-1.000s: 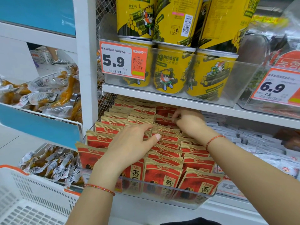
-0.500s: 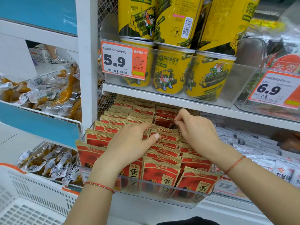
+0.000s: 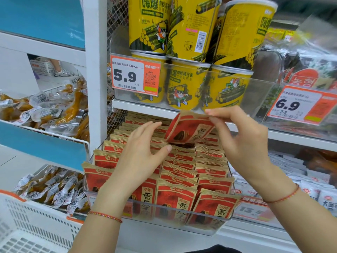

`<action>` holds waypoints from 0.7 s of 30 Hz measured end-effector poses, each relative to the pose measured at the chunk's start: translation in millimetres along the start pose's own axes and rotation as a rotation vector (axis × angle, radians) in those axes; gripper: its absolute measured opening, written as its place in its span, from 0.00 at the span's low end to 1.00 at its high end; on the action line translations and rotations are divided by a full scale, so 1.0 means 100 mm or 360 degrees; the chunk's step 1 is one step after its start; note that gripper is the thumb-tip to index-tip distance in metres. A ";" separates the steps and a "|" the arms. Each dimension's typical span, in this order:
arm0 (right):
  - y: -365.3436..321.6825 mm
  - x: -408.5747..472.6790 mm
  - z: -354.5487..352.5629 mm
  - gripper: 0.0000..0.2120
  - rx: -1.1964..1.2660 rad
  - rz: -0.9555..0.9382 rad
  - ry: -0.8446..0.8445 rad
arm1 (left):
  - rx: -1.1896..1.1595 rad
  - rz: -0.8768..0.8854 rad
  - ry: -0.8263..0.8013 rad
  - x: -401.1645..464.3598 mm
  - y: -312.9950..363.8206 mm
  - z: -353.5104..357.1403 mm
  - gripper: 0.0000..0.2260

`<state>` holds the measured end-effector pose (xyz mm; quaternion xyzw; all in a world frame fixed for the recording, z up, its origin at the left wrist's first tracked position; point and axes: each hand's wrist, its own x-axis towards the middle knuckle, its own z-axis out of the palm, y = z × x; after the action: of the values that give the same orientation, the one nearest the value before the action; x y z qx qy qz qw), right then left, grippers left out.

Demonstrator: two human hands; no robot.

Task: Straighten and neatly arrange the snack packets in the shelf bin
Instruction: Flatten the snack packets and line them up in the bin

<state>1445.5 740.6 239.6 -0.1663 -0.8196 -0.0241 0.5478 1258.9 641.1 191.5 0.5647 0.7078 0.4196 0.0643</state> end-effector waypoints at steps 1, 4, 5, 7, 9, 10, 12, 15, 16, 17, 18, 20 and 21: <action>-0.02 0.05 0.00 0.06 0.0023 0.0023 0.0017 | -0.0008 0.0019 0.0013 0.00 -0.01 -0.01 0.28; -0.06 0.09 0.03 0.06 0.0098 0.0018 -0.0019 | -0.0096 0.0058 0.0042 -0.01 -0.01 -0.03 0.27; -0.07 0.07 0.05 0.07 0.0118 -0.0005 -0.0047 | -0.0157 0.0069 0.0057 -0.01 0.00 -0.03 0.28; -0.11 0.01 0.10 0.07 0.0146 -0.0085 -0.0104 | -0.0268 0.0091 0.0107 -0.02 0.02 -0.04 0.27; -0.15 -0.03 0.12 0.09 0.0185 -0.0148 -0.0157 | -0.0324 0.0108 0.0168 -0.02 0.05 -0.05 0.20; -0.16 -0.04 0.11 0.10 0.0226 -0.0126 -0.0185 | -0.0316 0.0125 0.0211 -0.02 0.06 -0.06 0.15; -0.13 -0.06 0.10 0.13 0.0355 0.0058 -0.0254 | -0.0300 0.0147 0.0318 -0.04 0.07 -0.08 0.14; 0.05 -0.13 0.09 0.13 0.0249 0.0313 -0.0407 | -0.0433 0.0061 0.0514 -0.02 0.03 -0.16 0.14; 0.13 -0.15 0.11 0.14 0.0095 0.0367 -0.0534 | -0.0497 0.0013 0.0594 -0.02 -0.01 -0.20 0.14; 0.21 -0.16 0.16 0.15 -0.0062 0.0413 -0.0710 | -0.0566 -0.0029 0.0661 -0.01 -0.04 -0.24 0.13; 0.28 -0.17 0.23 0.15 -0.0186 0.0449 -0.0910 | -0.0627 -0.0057 0.0717 0.00 -0.08 -0.28 0.11; 0.40 -0.18 0.40 0.16 -0.0297 0.0486 -0.1258 | -0.0700 -0.0077 0.0802 0.02 -0.14 -0.33 0.09; 0.42 -0.17 0.48 0.17 -0.0331 0.0495 -0.1382 | -0.0713 -0.0074 0.0837 0.02 -0.15 -0.35 0.10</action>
<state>1421.2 787.3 199.2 -0.3357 -0.9314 0.0481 0.1321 1227.2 624.9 204.6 0.3928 0.6030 0.6942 0.0116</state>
